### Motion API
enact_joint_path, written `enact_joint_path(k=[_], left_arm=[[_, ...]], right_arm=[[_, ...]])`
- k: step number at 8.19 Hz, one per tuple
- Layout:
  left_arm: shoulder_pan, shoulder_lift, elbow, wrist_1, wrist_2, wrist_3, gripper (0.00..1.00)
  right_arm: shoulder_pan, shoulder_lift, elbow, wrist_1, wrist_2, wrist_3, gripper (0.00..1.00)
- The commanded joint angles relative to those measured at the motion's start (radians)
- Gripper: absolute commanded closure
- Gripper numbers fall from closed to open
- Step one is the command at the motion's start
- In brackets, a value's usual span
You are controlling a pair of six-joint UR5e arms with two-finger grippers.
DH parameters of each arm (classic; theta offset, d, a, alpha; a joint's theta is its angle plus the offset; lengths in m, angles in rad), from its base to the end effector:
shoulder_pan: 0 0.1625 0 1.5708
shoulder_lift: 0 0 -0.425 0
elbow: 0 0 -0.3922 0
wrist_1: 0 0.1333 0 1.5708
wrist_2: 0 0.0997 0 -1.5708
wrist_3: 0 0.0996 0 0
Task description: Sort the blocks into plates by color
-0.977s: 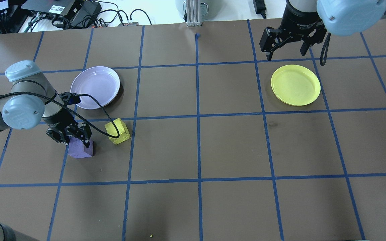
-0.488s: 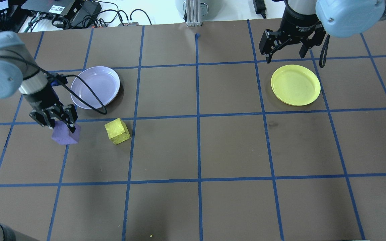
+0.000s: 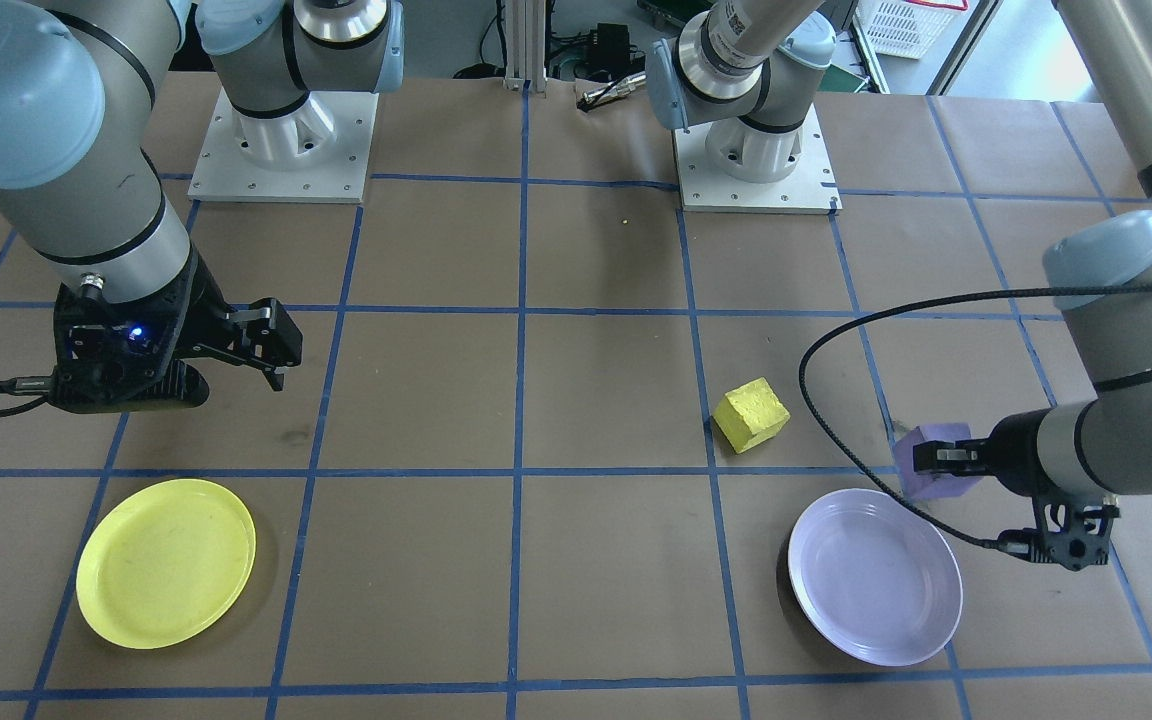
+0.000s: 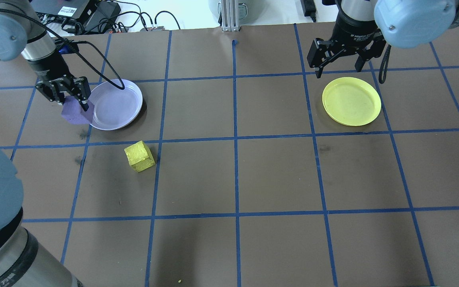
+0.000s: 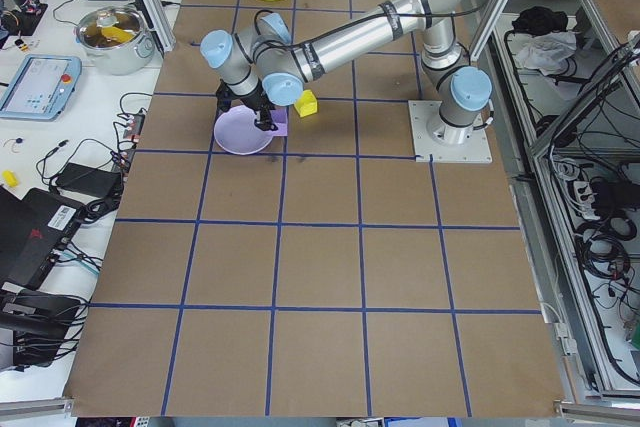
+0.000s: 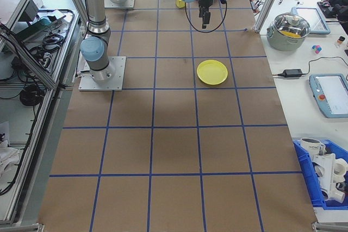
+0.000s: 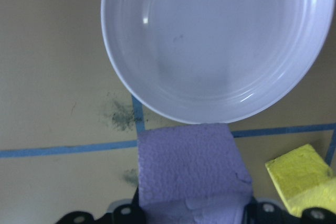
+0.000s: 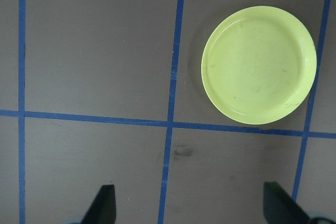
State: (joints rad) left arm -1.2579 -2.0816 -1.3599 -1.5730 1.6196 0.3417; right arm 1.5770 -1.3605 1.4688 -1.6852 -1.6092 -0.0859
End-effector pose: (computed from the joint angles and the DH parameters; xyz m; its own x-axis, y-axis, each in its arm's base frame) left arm 0.0773 -0.6561 0.2927 -0.9981 0.0277 0.0558 0.0430 0.9542 0.2959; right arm 0.1331 -0.5781 0.4368 -0.9950 -0.0917 0.0388 -0.0919 0.9958 -0.0028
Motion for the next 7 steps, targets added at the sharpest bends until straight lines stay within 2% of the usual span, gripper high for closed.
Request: enact_joint_path(k=[1, 2, 5, 6, 7], left_arm=[[-0.064, -0.116, 0.061, 0.100, -0.065, -0.001, 0.77], [-0.064, -0.133, 0.062, 0.106, -0.060, -0.001, 0.72], [-0.063, -0.136, 0.064, 0.117, -0.052, -0.001, 0.66], [-0.064, -0.138, 0.064, 0.137, -0.052, 0.000, 0.49], [-0.063, -0.143, 0.062, 0.154, -0.052, -0.001, 0.39]], right_arm=[[0.000, -0.002, -0.001, -0.001, 0.000, 0.000, 0.00], [0.000, 0.000, 0.001, -0.001, 0.000, 0.000, 0.00], [0.000, -0.002, 0.001, -0.001, 0.002, 0.000, 0.00], [0.000, -0.002, 0.001, -0.001, 0.011, 0.000, 0.00], [0.000, -0.002, 0.001, -0.002, 0.008, -0.003, 0.00]])
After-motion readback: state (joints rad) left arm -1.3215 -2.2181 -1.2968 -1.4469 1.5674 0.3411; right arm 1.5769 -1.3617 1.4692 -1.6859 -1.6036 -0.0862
